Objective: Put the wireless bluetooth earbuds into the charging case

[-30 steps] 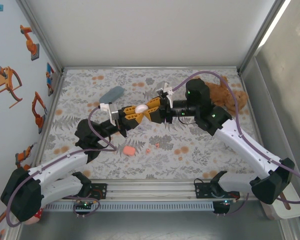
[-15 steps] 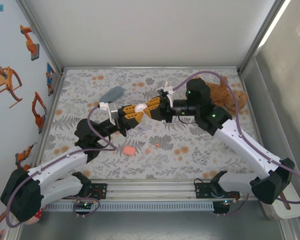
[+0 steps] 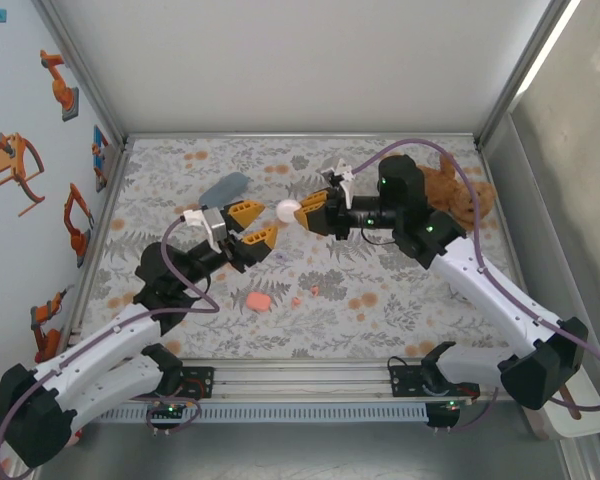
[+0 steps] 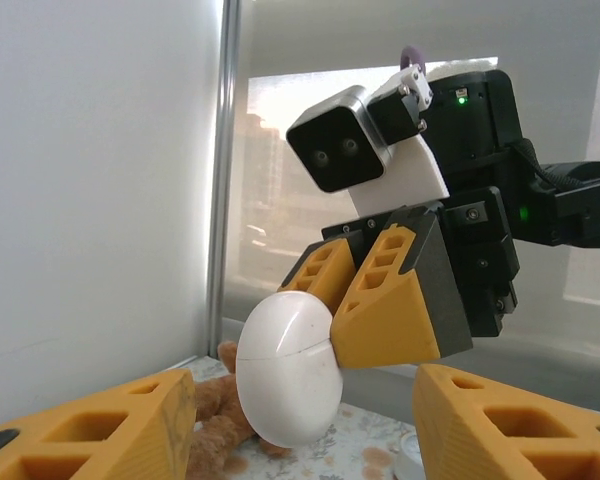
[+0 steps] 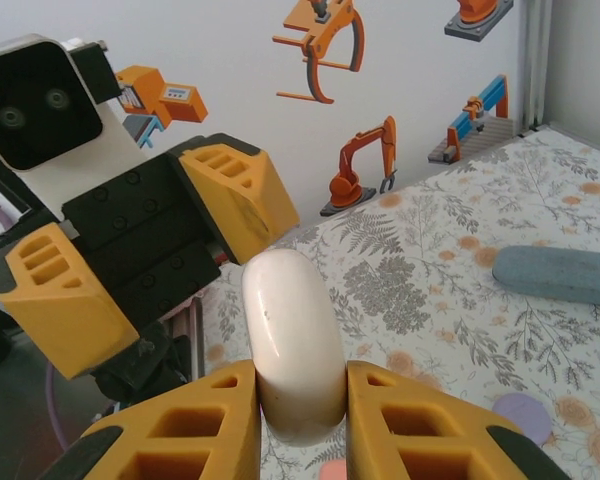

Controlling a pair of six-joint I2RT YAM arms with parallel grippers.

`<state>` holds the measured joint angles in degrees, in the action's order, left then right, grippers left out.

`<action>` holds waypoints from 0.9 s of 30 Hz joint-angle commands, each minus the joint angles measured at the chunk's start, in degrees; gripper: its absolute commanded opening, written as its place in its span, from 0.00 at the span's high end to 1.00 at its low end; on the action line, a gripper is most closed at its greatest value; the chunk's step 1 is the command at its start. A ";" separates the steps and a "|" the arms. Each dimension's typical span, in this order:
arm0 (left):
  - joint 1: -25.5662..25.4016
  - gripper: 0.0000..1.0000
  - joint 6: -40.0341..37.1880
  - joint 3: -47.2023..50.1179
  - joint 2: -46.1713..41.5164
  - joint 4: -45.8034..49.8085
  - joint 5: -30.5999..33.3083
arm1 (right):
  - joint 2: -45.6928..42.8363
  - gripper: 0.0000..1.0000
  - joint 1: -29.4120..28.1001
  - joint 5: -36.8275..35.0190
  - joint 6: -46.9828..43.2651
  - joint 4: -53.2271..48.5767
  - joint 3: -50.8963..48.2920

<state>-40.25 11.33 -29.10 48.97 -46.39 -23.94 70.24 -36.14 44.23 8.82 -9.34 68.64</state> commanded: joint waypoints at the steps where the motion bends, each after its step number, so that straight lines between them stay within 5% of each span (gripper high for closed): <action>1: 0.19 0.41 -4.72 0.34 -3.77 6.03 3.56 | -0.21 0.77 1.08 -0.12 2.44 2.47 -0.66; 13: 0.22 0.39 -12.54 -0.01 -17.71 24.14 9.94 | 8.88 0.78 5.89 -0.81 8.84 6.13 -7.97; 27: 0.25 0.38 -14.54 0.47 -24.06 31.04 12.74 | 24.12 0.78 7.22 0.34 8.64 8.78 -14.33</action>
<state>-40.14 -1.85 -29.04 25.45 -16.64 -11.94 92.44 -29.50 43.88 16.78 -3.44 55.07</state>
